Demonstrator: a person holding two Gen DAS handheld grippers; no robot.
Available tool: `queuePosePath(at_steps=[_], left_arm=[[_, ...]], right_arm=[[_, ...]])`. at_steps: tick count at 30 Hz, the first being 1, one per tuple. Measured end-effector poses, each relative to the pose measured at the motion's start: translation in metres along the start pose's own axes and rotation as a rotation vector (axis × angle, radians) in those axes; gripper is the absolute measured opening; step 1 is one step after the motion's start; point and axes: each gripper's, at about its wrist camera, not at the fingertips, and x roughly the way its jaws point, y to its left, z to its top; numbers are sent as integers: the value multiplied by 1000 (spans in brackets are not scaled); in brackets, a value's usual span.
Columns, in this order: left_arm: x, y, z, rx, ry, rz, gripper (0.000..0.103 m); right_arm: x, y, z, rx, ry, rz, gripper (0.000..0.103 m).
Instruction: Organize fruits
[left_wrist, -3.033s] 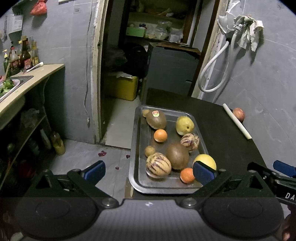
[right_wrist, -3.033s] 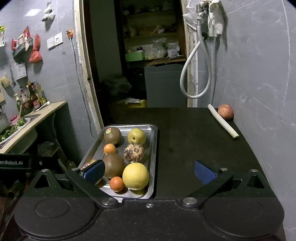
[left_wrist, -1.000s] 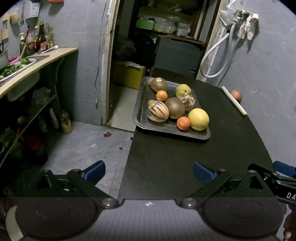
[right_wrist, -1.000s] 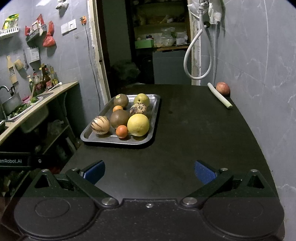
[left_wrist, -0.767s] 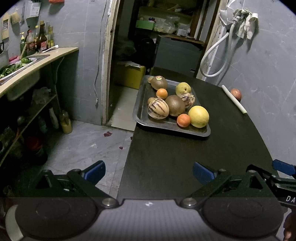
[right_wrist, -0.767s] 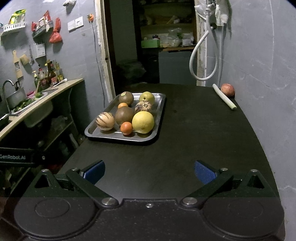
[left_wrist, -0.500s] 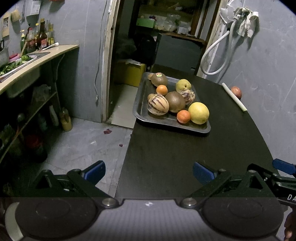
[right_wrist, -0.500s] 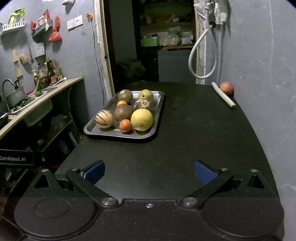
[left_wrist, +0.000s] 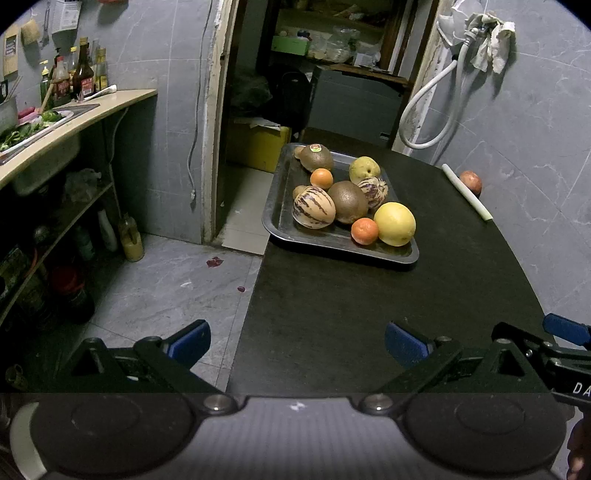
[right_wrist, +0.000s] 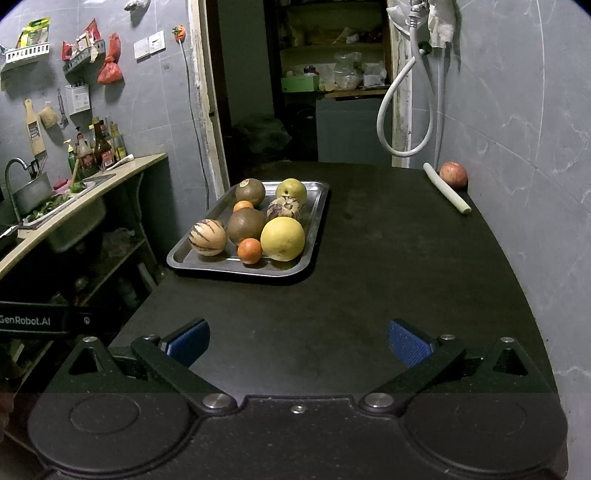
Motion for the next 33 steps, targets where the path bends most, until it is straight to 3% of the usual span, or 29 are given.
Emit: queuePosePath(at_steps=[33], left_arm=[[1, -2, 0, -3, 3, 5, 102]], right_arm=[[1, -1, 2, 3, 1, 2, 102]])
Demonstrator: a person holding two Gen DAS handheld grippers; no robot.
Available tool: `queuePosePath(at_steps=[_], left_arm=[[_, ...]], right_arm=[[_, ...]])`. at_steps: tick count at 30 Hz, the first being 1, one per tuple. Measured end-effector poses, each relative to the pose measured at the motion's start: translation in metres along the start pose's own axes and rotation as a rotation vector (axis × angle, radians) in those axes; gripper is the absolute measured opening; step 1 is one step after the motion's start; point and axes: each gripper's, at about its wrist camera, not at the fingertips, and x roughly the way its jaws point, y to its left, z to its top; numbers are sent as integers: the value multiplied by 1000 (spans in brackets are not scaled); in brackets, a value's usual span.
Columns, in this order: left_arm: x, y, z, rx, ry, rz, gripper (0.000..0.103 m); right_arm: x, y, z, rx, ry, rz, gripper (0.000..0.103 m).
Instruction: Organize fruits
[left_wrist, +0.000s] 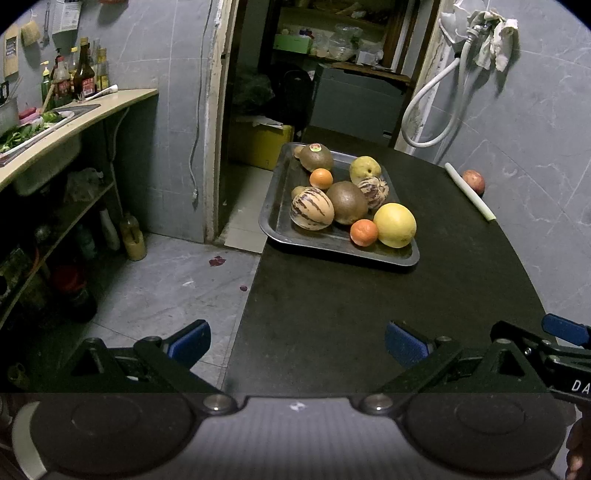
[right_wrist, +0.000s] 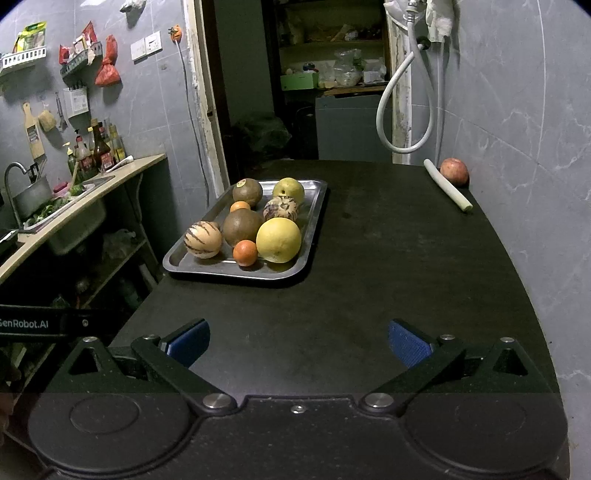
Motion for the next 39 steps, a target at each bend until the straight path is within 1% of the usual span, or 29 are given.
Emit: queuePosePath(at_steps=[10, 14, 16, 19, 24, 39], left_arm=[[0, 0, 0, 0, 1, -1, 102], [-2, 2, 0, -27, -2, -45, 102], [-4, 0, 1, -18, 2, -36, 102], [-4, -8, 1, 35, 6, -2, 102], [-2, -6, 3, 36, 24, 14, 102], [0, -3, 5, 33, 33, 7, 102]], right_arm=[[0, 0, 0, 0, 1, 0, 102], [0, 0, 1, 1, 1, 0, 102], [0, 0, 1, 1, 1, 0, 102], [0, 0, 1, 0, 2, 1, 102], [1, 1, 1, -1, 1, 0, 102], [2, 3, 2, -3, 2, 1, 102]])
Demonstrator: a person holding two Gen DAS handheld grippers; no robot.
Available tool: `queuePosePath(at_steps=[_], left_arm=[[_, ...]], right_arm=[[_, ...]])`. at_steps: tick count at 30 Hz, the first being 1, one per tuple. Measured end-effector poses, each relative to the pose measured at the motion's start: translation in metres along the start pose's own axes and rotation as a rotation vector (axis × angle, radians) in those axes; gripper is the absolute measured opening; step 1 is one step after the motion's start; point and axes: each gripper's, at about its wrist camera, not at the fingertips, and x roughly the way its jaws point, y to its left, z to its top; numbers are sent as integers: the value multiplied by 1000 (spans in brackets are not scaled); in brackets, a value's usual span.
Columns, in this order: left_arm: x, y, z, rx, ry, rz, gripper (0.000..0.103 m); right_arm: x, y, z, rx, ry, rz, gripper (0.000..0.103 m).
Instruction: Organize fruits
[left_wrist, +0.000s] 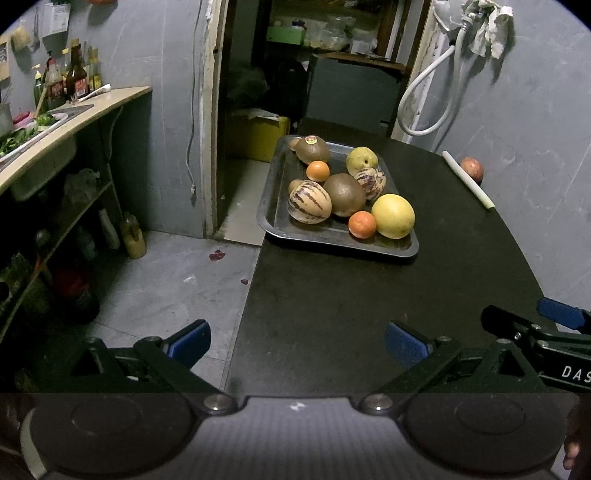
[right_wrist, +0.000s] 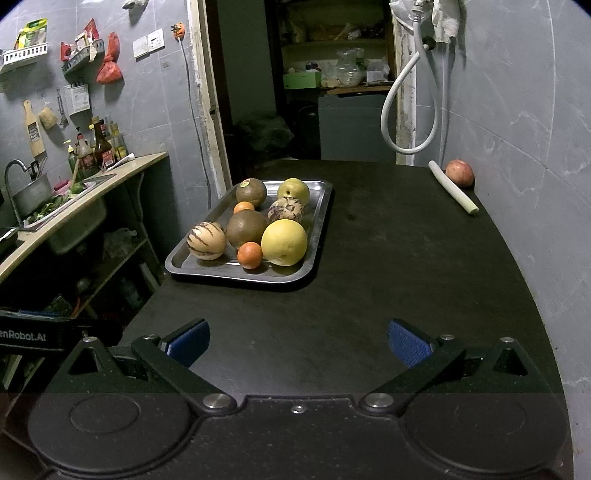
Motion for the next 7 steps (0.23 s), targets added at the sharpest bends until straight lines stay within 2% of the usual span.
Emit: queuePosePath(at_steps=[7], left_arm=[[1, -1, 0, 2, -5, 14, 102]], right_arm=[[1, 3, 1, -1, 2, 1, 102]])
